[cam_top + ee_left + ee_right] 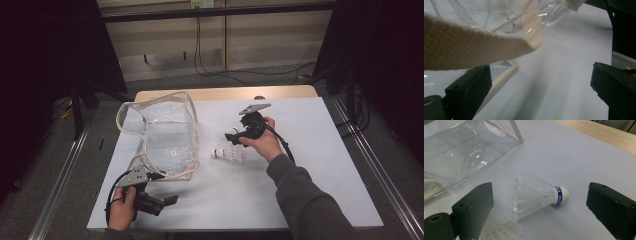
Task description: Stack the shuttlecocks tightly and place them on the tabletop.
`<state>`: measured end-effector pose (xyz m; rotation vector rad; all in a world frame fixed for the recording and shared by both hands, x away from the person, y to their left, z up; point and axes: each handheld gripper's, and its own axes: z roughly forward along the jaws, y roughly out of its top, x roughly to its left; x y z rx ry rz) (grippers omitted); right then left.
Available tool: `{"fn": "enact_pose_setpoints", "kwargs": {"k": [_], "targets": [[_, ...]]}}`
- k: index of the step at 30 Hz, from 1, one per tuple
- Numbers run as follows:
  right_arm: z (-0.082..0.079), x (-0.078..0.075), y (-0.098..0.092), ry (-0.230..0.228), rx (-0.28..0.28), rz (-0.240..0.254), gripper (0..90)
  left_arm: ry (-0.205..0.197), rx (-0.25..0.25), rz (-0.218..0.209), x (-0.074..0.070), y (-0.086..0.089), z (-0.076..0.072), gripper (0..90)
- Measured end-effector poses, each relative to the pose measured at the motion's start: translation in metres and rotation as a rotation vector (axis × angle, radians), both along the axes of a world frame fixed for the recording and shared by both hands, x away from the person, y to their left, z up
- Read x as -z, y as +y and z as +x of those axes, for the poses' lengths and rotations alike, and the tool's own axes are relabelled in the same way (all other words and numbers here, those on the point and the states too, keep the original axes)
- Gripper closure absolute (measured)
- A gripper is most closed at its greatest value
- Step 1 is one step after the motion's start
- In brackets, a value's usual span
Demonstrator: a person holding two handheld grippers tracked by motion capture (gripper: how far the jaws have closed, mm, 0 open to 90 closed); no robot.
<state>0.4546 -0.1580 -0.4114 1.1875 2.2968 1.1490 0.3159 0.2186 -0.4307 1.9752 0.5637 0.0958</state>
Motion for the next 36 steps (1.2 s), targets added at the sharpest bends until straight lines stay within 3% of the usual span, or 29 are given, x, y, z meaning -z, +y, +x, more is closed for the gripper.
{"fn": "enact_pose_setpoints", "kwargs": {"k": [12,36], "targets": [[0.003,0.006,0.005,0.003,-0.002,-0.003,15.6,0.004,0.001,0.005,0.0,0.0,0.0,3.7],[0.011,0.018,0.011,0.015,-0.022,-0.067,34.0,0.006,0.0,0.009,0.001,0.001,0.001,3.7]]}}
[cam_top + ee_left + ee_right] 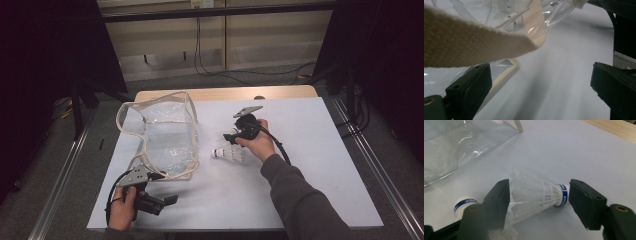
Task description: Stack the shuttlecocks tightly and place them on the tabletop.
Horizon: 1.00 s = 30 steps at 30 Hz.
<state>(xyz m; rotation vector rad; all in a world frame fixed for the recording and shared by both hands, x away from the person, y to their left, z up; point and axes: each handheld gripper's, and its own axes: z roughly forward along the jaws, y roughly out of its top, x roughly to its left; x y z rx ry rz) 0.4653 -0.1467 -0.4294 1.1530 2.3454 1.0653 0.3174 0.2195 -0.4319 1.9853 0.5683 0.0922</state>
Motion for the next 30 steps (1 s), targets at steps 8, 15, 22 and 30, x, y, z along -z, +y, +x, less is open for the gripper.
{"fn": "enact_pose_setpoints", "kwargs": {"k": [8,15,22,30], "targets": [[0.003,-0.003,-0.003,-0.013,0.019,-0.001,42.7,0.0,-0.002,-0.001,0.0,0.0,0.0,3.7],[0.004,-0.006,-0.008,-0.028,0.033,0.005,52.6,0.0,-0.003,-0.001,0.0,0.0,0.0,3.7],[0.005,-0.01,-0.017,-0.04,0.049,-0.003,66.0,0.0,-0.002,-0.001,0.0,0.0,0.0,3.7],[0.004,-0.014,-0.027,-0.035,0.052,0.001,81.1,0.0,-0.002,0.001,0.0,0.0,0.0,3.7]]}}
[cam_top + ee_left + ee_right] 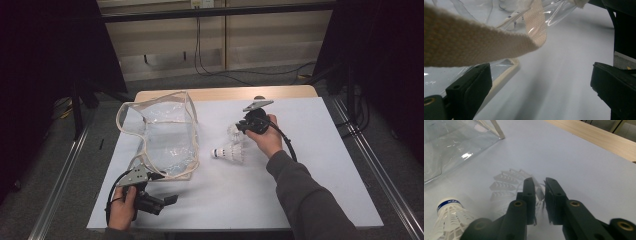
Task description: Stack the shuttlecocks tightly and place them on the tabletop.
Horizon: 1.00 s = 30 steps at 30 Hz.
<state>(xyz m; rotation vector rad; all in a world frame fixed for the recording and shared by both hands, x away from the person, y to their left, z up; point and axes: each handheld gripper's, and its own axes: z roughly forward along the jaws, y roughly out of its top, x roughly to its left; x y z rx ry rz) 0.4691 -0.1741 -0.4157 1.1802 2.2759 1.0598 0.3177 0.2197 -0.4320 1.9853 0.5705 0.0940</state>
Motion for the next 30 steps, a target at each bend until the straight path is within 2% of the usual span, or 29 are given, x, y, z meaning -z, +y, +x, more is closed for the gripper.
{"fn": "enact_pose_setpoints", "kwargs": {"k": [7,18,30], "targets": [[-0.002,-0.003,-0.009,-0.009,-0.001,-0.004,89.4,-0.001,-0.001,0.002,0.0,0.0,0.0,3.7],[-0.007,-0.009,-0.026,-0.015,0.018,0.036,90.0,-0.001,-0.003,0.002,0.0,0.0,0.0,3.8],[-0.025,-0.012,-0.045,-0.018,0.016,0.097,90.0,-0.002,-0.005,0.005,-0.001,0.0,-0.001,3.8]]}}
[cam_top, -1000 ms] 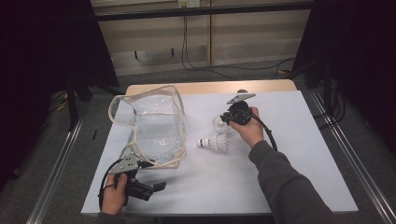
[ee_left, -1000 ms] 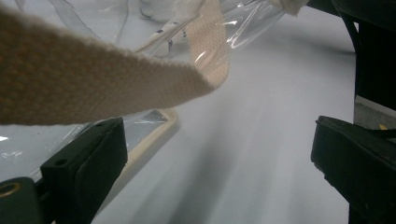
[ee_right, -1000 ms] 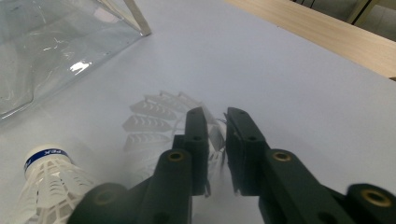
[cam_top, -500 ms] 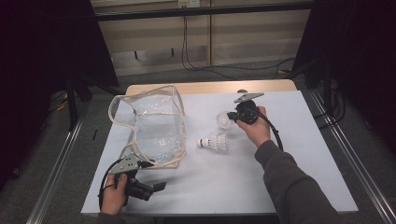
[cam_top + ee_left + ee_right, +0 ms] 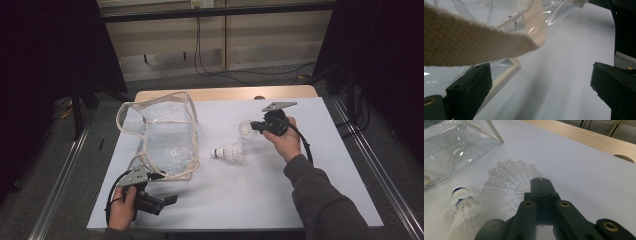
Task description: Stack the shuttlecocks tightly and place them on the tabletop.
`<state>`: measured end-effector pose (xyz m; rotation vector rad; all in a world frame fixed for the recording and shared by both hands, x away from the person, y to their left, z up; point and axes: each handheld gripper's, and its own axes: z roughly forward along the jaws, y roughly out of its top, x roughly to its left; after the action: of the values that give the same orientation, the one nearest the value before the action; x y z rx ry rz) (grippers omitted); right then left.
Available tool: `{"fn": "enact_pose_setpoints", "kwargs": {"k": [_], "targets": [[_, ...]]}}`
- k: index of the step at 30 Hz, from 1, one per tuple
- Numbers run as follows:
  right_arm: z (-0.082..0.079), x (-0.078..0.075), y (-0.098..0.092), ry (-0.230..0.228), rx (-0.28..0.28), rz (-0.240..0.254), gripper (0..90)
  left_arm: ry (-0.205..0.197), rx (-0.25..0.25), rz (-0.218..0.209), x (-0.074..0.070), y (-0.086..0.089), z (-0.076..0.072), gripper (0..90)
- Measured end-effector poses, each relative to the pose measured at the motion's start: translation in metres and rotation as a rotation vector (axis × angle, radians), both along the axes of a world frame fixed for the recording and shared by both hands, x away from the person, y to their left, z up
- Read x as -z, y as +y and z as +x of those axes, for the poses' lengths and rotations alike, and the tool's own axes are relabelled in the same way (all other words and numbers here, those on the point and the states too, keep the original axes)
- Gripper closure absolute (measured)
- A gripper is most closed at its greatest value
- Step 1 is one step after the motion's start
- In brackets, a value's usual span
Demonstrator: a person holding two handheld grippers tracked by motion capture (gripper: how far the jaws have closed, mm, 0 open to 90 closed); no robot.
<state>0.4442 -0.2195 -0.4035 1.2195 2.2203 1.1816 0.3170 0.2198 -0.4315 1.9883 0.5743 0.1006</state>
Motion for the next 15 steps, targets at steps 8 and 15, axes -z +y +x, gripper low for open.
{"fn": "enact_pose_setpoints", "kwargs": {"k": [8,15], "targets": [[-0.014,-0.003,-0.007,-0.004,-0.029,-0.005,90.0,-0.002,-0.001,-0.002,0.0,0.0,0.0,3.6],[-0.025,-0.008,-0.012,-0.018,-0.053,0.016,90.0,-0.003,-0.003,-0.002,0.001,-0.001,0.0,3.6]]}}
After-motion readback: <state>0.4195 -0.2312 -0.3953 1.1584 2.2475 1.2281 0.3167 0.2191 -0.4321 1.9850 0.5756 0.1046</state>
